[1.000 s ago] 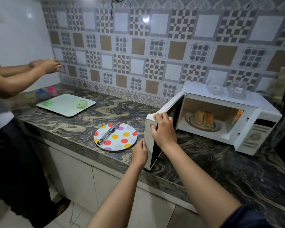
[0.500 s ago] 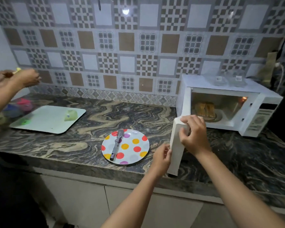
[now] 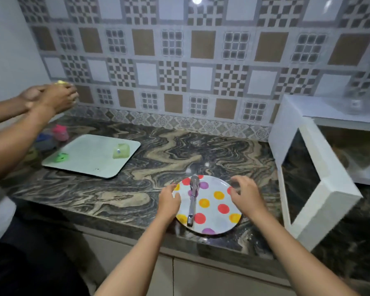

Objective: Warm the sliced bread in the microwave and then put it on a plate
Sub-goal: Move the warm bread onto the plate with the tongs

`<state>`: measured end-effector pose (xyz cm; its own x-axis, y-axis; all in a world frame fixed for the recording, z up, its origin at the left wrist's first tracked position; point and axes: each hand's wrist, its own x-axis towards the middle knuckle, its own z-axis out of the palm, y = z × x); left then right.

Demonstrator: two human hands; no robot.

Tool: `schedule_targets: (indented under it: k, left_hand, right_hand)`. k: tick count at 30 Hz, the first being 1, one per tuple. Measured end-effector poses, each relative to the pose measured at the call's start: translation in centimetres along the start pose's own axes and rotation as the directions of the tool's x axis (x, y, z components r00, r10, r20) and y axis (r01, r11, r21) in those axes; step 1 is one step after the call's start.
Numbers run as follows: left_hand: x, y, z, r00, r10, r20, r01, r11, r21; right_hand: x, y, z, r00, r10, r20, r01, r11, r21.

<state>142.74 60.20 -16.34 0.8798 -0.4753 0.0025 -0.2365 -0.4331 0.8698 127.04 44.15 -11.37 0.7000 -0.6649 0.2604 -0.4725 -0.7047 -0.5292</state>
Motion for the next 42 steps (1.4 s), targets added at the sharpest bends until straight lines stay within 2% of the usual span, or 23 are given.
schedule_targets:
  k: [3, 5, 8, 11, 12, 14, 16, 18, 22, 26, 34, 42]
  left_hand:
    - [1.6, -2.9, -1.5, 0.988, -0.124, 0.097, 0.112, 0.987, 0.116]
    - [2.5, -4.1, -1.8, 0.971, -0.18, 0.155, 0.161, 0.979, 0.127]
    - [3.9, -5.0, -1.7, 0.94, -0.227, 0.254, 0.218, 0.974, 0.063]
    - [5.0, -5.3, -0.9, 0.906, -0.257, 0.336, 0.325, 0.932, -0.163]
    - [5.1, -5.3, -0.5, 0.907, -0.253, 0.337, 0.334, 0.918, -0.211]
    - [5.0, -5.0, 0.1, 0.928, -0.249, 0.277, 0.311, 0.928, -0.205]
    - [5.1, -4.8, 0.4, 0.954, -0.222, 0.2, 0.248, 0.962, -0.117]
    - [5.2, -4.9, 0.5, 0.967, -0.184, 0.178, 0.187, 0.982, -0.003]
    - [4.9, -5.3, 0.6, 0.972, -0.177, 0.157, 0.176, 0.984, 0.018]
    - [3.9, -5.6, 0.8, 0.977, -0.162, 0.139, 0.174, 0.981, -0.08]
    - [0.5, -5.3, 2.1, 0.982, -0.182, 0.049, 0.188, 0.927, -0.325]
    - [-4.6, -5.2, 0.3, 0.964, -0.259, -0.064, 0.2, 0.859, -0.471]
  right_hand:
    - [0.9, 2.3, 3.9, 0.956, 0.268, 0.12, -0.268, 0.963, -0.015]
    - [1.4, 3.0, 5.6, 0.905, 0.391, 0.168, -0.395, 0.919, -0.012]
    - [2.6, 3.4, 7.7, 0.86, 0.479, 0.176, -0.49, 0.872, 0.019]
    - [3.4, 3.1, 9.0, 0.837, 0.53, 0.135, -0.537, 0.844, 0.012]
    - [3.5, 3.1, 9.1, 0.827, 0.551, 0.108, -0.555, 0.832, 0.004]
    - [3.5, 3.3, 8.9, 0.806, 0.589, 0.054, -0.588, 0.808, -0.04]
    - [3.7, 3.7, 8.7, 0.797, 0.602, 0.045, -0.596, 0.796, -0.105]
    - [3.8, 4.2, 8.7, 0.786, 0.613, 0.076, -0.607, 0.79, -0.09]
    - [3.3, 4.9, 9.1, 0.776, 0.626, 0.083, -0.629, 0.777, 0.017]
    - [2.1, 4.8, 9.3, 0.783, 0.62, 0.057, -0.622, 0.777, 0.102]
    - [-1.8, 4.6, 9.4, 0.808, 0.59, 0.0, -0.521, 0.713, 0.47]
    - [-7.9, 3.4, 8.5, 0.807, 0.59, 0.018, -0.471, 0.625, 0.622]
